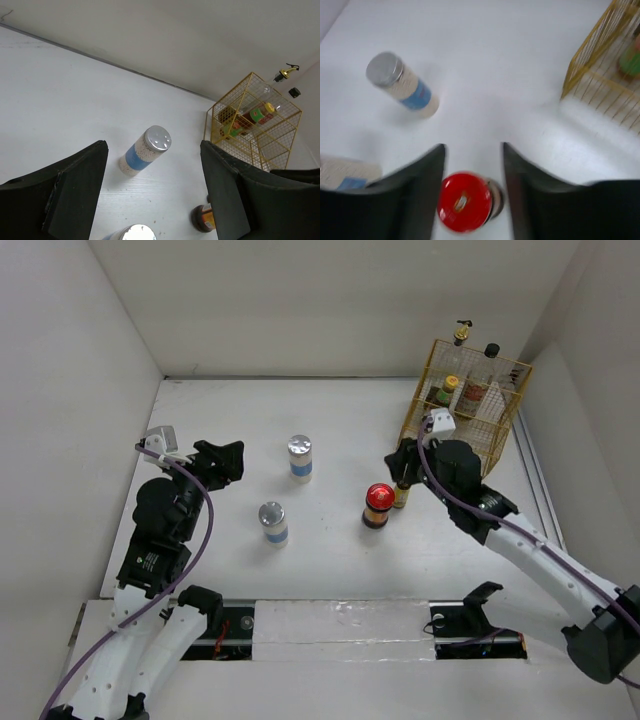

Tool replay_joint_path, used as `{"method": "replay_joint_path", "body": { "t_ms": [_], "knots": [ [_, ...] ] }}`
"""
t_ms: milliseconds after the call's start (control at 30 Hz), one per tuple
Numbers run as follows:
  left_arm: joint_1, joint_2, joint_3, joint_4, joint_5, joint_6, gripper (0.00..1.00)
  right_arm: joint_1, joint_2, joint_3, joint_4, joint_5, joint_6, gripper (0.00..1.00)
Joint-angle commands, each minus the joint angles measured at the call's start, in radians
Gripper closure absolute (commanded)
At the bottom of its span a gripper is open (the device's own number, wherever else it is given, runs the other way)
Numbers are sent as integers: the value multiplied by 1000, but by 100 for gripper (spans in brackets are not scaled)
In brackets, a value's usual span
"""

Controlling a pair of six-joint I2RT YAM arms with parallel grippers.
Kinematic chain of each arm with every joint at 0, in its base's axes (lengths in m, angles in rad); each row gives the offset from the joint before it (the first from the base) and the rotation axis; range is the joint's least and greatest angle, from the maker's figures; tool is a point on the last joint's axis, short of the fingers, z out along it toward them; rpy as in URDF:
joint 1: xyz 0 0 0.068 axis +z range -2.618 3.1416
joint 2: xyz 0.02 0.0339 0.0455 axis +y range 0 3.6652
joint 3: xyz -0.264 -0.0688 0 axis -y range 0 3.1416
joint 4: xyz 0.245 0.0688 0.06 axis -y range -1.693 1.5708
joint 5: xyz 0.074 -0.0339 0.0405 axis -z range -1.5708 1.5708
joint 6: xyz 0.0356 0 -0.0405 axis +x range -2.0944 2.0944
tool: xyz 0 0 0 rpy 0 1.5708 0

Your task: Organize the condiment bottles

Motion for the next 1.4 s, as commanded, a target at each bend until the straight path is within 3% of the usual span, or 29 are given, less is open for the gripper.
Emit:
{"method": "replay_joint_path", "body": {
  "t_ms": [0,33,100,267,467,767,1033,1267,1367],
  "knots": [
    [5,-7,8,41,11,8,29,63,-89,41,-313,-1,3,36],
    [5,-7,8,41,11,8,29,75,-110,53,-422,-1,3,28],
    [5,-7,8,41,22,8,29,111,-120,54,-478,-35,3,12],
    [5,2,8,41,22,8,29,146,-94,20,-485,-127,14,5],
    [5,2,8,41,22,8,29,181,-32,8,-386,-148,23,5],
    [5,2,8,41,22,8,28,191,127,60,-351,-47,4,5],
    [5,13,8,41,13,8,28,224,204,51,-219,7,-5,5],
    [5,13,8,41,22,8,28,255,256,32,-149,44,-5,13],
    [5,13,8,41,22,8,28,275,277,32,-106,65,-5,21]
  ]
}}
